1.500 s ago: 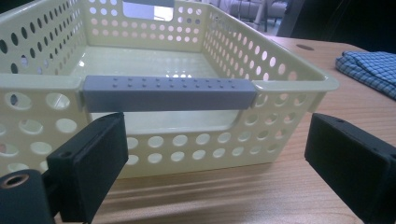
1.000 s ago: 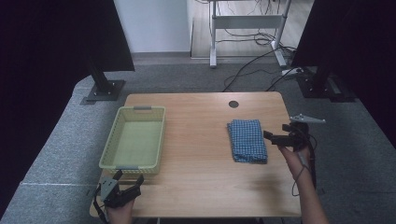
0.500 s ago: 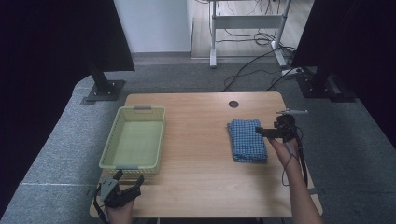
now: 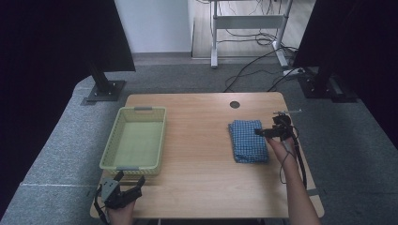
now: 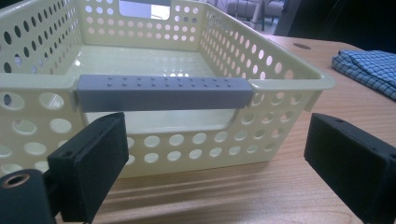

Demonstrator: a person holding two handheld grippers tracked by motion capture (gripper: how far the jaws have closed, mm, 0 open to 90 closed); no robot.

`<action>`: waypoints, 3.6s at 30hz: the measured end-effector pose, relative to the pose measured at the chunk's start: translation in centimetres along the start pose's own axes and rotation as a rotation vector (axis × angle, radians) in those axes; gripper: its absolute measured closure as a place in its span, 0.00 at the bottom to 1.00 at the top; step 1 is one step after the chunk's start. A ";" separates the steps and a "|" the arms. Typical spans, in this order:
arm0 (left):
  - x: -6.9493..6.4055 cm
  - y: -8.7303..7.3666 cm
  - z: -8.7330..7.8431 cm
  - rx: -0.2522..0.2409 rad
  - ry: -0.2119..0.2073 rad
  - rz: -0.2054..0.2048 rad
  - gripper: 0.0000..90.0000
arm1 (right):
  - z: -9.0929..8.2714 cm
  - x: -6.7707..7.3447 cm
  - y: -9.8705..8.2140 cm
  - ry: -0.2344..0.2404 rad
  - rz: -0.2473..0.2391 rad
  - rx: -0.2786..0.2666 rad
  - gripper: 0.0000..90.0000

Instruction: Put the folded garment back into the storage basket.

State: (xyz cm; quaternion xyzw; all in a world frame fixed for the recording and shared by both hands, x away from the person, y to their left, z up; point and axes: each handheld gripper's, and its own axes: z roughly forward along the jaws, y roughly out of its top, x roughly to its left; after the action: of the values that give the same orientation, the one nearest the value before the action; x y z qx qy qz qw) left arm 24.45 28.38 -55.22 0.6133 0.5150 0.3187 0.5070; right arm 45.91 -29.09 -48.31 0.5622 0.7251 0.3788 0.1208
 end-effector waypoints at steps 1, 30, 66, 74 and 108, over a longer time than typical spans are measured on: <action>0.0 0.0 0.0 0.000 0.000 0.000 0.07 | 0.2 0.0 0.0 -0.006 0.001 0.004 0.05; 0.0 0.0 0.0 0.008 -0.011 0.000 0.07 | 5.4 -0.6 -1.1 -0.023 0.007 0.149 0.08; 0.0 0.0 0.0 0.014 -0.013 0.002 0.07 | 4.6 2.1 -1.2 -0.067 -0.076 0.130 0.78; 0.0 0.0 0.0 0.009 -0.009 -0.003 0.07 | 2.8 2.7 -0.2 -0.022 -0.053 0.088 0.78; -0.7 0.0 -0.4 0.004 -0.062 0.018 0.07 | -6.8 6.0 4.2 0.007 -0.068 -0.067 0.78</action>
State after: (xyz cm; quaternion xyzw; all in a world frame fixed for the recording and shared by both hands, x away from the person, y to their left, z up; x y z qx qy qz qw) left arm 23.95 27.84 -55.03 0.6285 0.4941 0.3031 0.5186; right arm 42.88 -26.11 -39.26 0.5316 0.7311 0.4006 0.1495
